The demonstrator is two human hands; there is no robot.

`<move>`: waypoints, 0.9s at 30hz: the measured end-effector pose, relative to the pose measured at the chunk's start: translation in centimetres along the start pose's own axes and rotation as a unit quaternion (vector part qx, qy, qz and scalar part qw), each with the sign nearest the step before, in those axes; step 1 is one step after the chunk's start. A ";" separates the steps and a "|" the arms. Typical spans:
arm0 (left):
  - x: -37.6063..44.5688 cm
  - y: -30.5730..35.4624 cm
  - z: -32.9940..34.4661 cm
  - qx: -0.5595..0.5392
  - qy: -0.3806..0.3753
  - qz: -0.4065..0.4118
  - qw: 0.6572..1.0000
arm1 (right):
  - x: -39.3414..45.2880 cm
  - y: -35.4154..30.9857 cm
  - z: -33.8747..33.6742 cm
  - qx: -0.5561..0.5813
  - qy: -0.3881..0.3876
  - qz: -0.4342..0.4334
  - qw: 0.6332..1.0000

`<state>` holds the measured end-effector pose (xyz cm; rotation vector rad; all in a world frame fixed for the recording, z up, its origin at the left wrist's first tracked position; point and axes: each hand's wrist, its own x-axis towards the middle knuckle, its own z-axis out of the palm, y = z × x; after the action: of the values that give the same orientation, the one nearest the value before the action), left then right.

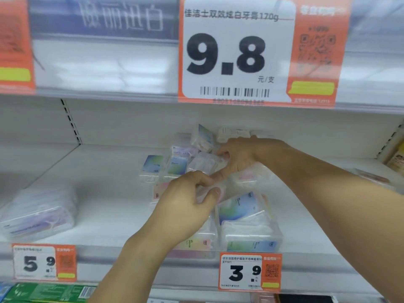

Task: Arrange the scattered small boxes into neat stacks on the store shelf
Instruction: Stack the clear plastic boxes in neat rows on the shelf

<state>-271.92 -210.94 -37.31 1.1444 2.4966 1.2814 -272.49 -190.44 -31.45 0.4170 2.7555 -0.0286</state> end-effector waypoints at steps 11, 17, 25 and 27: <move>0.8 -0.1 0.1 -0.083 0.112 -0.045 0.989 | -1.2 0.6 2.0 0.148 0.211 -0.095 0.962; 1.1 -0.8 -1.5 -0.085 0.164 -0.058 0.981 | -2.8 1.3 2.1 0.257 0.304 -0.174 0.901; 0.6 -2.5 -4.8 -0.193 0.131 -0.048 0.971 | -4.3 -3.7 0.7 0.449 0.199 -0.284 0.823; 0.1 -3.1 -5.6 -0.175 0.177 -0.050 0.967 | -2.5 -4.7 0.5 0.450 0.181 -0.271 0.832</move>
<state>-276.06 -215.61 -35.99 0.7556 2.3645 1.9410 -271.42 -195.68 -31.17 -0.2017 2.9404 -1.5665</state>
